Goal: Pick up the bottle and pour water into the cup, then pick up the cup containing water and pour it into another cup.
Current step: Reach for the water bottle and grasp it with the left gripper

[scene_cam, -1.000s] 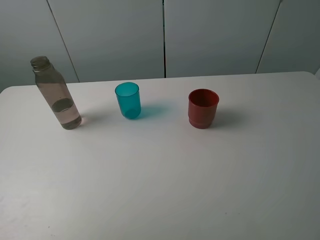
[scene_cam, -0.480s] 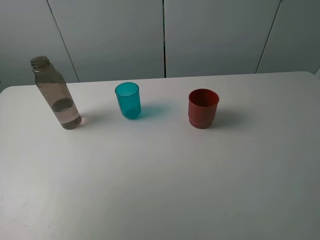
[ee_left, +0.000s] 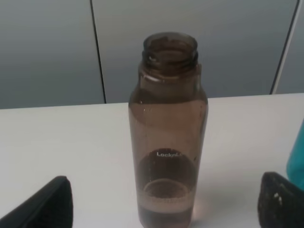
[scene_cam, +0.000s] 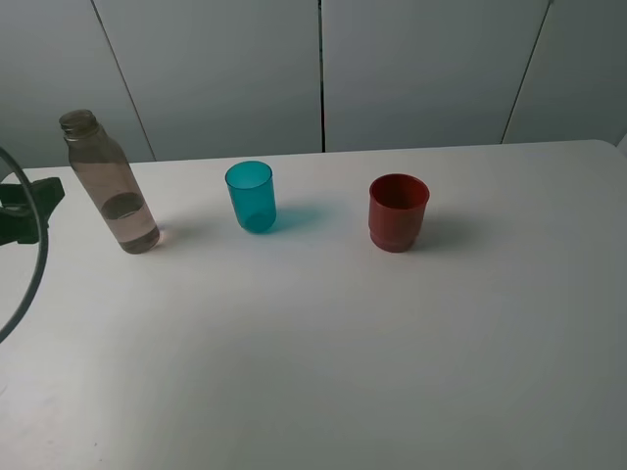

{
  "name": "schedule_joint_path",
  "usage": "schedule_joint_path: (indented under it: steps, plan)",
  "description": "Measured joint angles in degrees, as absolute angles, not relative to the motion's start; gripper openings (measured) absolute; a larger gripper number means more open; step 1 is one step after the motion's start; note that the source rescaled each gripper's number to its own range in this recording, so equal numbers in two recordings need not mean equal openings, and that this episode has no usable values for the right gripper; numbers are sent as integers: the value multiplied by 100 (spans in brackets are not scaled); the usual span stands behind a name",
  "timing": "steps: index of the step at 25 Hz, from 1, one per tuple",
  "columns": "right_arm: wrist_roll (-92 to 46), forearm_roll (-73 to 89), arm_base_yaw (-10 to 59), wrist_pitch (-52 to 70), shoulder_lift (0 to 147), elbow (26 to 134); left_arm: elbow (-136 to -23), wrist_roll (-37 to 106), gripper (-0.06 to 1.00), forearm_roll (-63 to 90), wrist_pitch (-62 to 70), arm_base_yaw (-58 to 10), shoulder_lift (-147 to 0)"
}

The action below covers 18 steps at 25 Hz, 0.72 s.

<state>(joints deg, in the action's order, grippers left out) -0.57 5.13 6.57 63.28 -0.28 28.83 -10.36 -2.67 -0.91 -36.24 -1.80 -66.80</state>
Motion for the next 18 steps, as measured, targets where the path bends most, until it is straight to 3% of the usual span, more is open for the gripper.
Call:
schedule_joint_path:
  steps: [18]
  plan:
    - [-57,513,657,6328,-28,2883,-1104,-398,100,232,-5430,-189,-8777]
